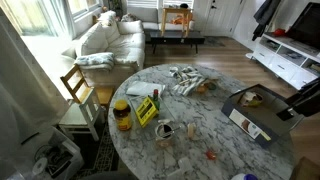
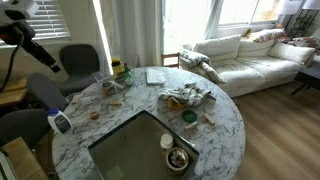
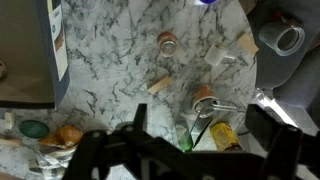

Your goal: Turn the container with an orange lid on the over

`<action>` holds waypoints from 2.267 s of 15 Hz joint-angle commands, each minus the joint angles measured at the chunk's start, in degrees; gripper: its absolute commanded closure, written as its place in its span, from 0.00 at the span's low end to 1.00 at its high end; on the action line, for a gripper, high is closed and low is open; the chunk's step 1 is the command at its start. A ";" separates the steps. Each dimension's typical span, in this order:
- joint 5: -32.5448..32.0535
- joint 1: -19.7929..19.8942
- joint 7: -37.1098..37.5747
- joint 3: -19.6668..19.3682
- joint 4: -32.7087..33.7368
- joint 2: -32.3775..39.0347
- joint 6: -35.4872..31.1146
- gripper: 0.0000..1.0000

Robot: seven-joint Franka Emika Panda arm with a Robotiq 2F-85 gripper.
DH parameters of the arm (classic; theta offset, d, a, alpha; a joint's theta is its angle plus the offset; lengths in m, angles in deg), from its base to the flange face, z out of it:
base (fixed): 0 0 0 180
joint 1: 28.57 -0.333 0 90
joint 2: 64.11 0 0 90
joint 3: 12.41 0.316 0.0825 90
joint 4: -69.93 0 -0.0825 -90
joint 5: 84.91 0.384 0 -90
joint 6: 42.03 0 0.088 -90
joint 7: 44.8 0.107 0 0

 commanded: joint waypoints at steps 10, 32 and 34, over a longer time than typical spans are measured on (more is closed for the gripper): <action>5.51 0.22 1.23 -4.10 1.48 7.80 -4.42 0.00; 9.31 4.03 15.79 -4.45 19.90 47.92 -1.56 0.00; 14.84 4.21 10.35 -5.08 20.90 48.13 1.34 0.00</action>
